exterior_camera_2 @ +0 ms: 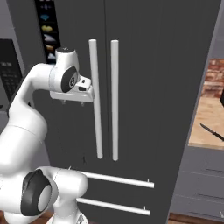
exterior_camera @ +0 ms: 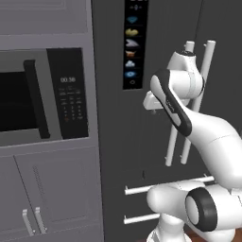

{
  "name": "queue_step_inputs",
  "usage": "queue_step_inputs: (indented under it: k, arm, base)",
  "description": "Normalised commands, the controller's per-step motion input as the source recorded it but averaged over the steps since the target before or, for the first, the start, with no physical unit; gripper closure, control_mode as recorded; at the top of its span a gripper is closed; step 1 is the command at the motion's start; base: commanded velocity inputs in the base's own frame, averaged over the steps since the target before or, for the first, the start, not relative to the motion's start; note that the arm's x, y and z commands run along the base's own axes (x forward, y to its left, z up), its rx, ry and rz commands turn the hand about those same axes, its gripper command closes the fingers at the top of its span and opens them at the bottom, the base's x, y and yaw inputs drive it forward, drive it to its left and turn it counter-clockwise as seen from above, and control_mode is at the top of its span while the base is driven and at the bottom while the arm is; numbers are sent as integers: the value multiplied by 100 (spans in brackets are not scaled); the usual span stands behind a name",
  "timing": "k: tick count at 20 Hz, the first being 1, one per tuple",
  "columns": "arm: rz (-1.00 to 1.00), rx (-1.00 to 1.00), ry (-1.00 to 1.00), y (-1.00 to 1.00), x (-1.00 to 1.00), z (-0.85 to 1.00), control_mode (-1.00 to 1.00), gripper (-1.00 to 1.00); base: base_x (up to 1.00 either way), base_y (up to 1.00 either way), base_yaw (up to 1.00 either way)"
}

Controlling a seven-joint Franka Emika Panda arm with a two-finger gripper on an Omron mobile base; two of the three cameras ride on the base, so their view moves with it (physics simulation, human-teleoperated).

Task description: Retrieve the butter from the fridge and place it on a plate on the dining table. Then retrieve the butter knife by the fridge and place it near the plate.

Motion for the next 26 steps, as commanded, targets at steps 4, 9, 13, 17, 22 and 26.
queue_step_inputs:
  k: [4,9,13,17,22,26]
  arm:
    - [0,0,0,0,0,0,100,-100]
    - [0,0,0,0,0,0,100,-100]
    - [0,0,0,0,0,0,100,-100]
    - [0,0,0,0,0,0,100,-100]
    - [0,0,0,0,0,0,100,-100]
    - [0,0,0,0,0,0,100,-100]
  base:
    - [-45,-5,-2]
    - [-42,-9,-5]
    - [-39,-21,-4]
    - [-38,-36,-3]
    - [-30,-33,-3]
    - [-22,-34,-4]
